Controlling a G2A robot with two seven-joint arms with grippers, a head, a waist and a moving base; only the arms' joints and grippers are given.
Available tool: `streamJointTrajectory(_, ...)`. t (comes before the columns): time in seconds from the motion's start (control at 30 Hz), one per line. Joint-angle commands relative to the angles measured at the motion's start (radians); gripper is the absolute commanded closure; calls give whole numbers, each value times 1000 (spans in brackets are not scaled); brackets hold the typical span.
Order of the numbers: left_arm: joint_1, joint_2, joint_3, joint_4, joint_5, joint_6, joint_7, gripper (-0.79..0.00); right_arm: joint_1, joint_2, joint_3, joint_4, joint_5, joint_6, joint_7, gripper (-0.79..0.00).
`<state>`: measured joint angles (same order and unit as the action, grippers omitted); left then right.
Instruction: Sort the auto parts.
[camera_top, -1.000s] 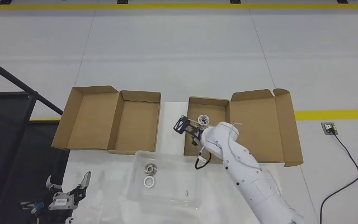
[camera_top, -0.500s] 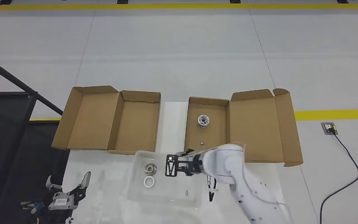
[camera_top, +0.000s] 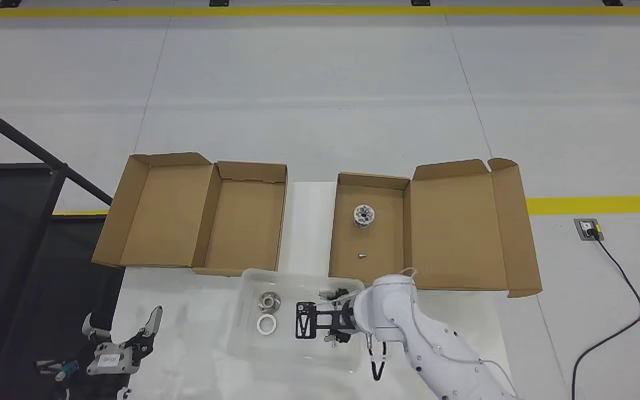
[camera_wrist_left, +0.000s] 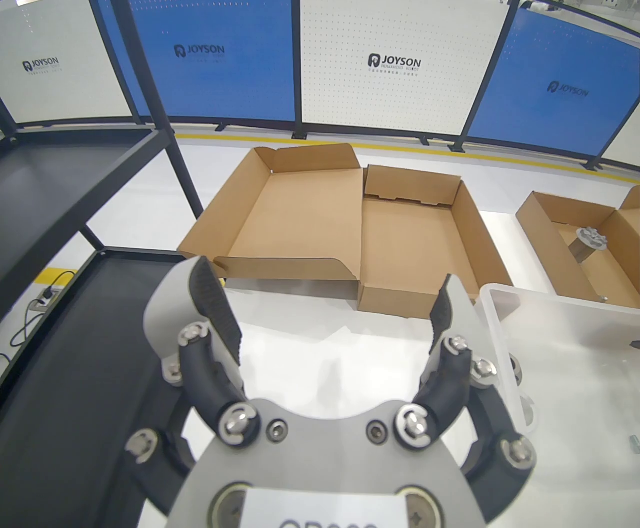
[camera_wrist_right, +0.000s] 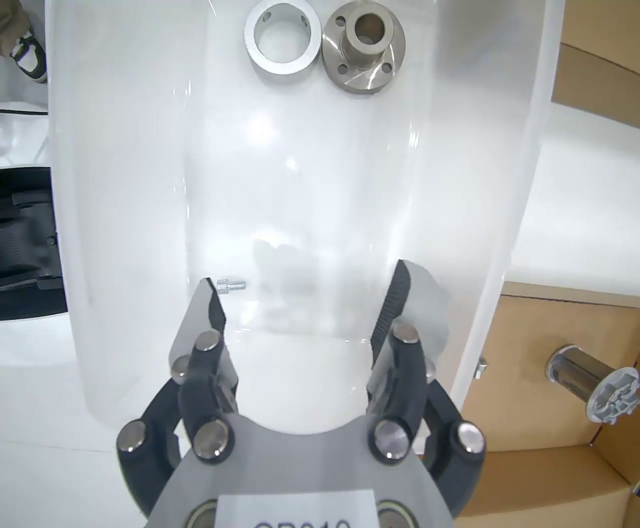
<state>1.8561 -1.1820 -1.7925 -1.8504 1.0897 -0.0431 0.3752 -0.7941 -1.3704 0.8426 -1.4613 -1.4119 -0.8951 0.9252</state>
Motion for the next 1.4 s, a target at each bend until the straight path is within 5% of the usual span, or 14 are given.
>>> streamJointTrajectory(0.0,0,0,0,0,0,0,0,-785,0,0,0,-1,-2,-5,-5,-785)
streamJointTrajectory(0.63,0,0,0,0,0,0,0,-785,23,-14,-81,72,-9,42,42,-767)
streamJointTrajectory(0.8,0,0,0,0,0,0,0,-785,62,-26,-145,140,48,82,82,-453)
streamJointTrajectory(1.0,0,0,0,0,0,0,0,-785,107,-36,-200,200,130,109,109,-372)
streamJointTrajectory(1.37,0,0,0,0,0,0,0,-785,182,-21,-298,243,248,132,132,-342)
